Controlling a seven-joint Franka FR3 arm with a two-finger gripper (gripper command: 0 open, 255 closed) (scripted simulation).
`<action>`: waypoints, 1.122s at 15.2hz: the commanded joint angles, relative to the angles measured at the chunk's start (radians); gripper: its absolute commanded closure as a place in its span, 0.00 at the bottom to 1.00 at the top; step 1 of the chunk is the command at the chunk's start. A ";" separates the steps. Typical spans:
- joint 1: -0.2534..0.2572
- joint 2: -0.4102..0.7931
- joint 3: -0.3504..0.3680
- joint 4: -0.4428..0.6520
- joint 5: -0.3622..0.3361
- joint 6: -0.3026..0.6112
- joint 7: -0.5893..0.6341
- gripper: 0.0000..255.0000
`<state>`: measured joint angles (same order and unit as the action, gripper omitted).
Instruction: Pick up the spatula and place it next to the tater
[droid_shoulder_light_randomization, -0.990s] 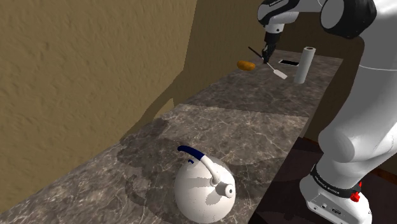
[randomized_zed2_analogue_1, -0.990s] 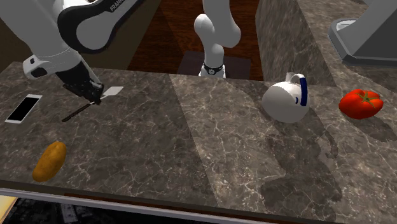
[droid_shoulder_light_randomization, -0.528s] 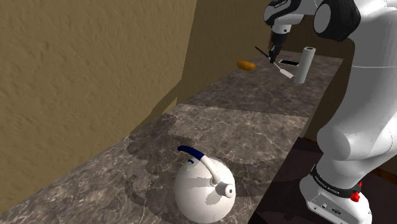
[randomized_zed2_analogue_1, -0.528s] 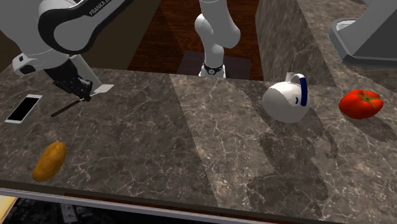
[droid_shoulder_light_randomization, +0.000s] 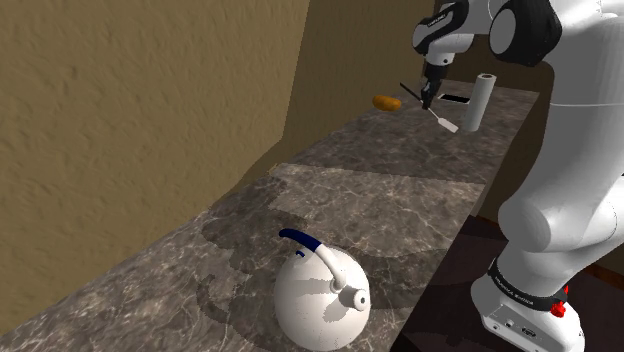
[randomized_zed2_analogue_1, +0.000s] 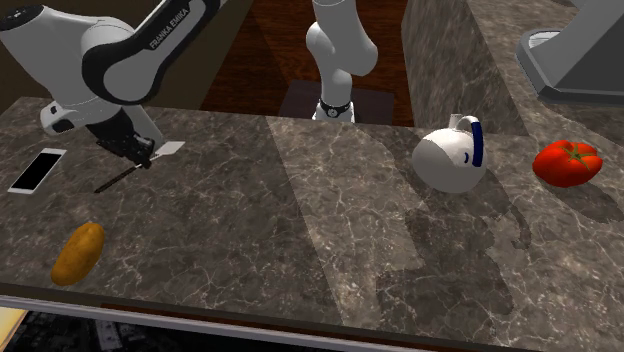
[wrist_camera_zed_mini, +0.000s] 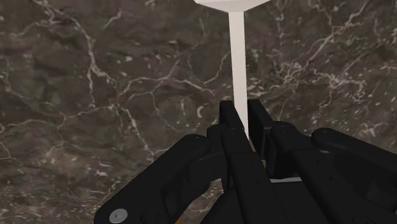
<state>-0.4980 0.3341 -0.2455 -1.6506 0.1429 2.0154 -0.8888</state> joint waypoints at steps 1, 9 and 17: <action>-0.001 0.010 0.001 -0.016 0.004 0.026 -0.004 1.00; -0.003 0.047 0.007 -0.073 0.019 0.118 -0.017 1.00; -0.005 0.071 0.011 -0.097 0.029 0.166 -0.025 1.00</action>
<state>-0.5033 0.4053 -0.2343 -1.7467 0.1713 2.1801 -0.9141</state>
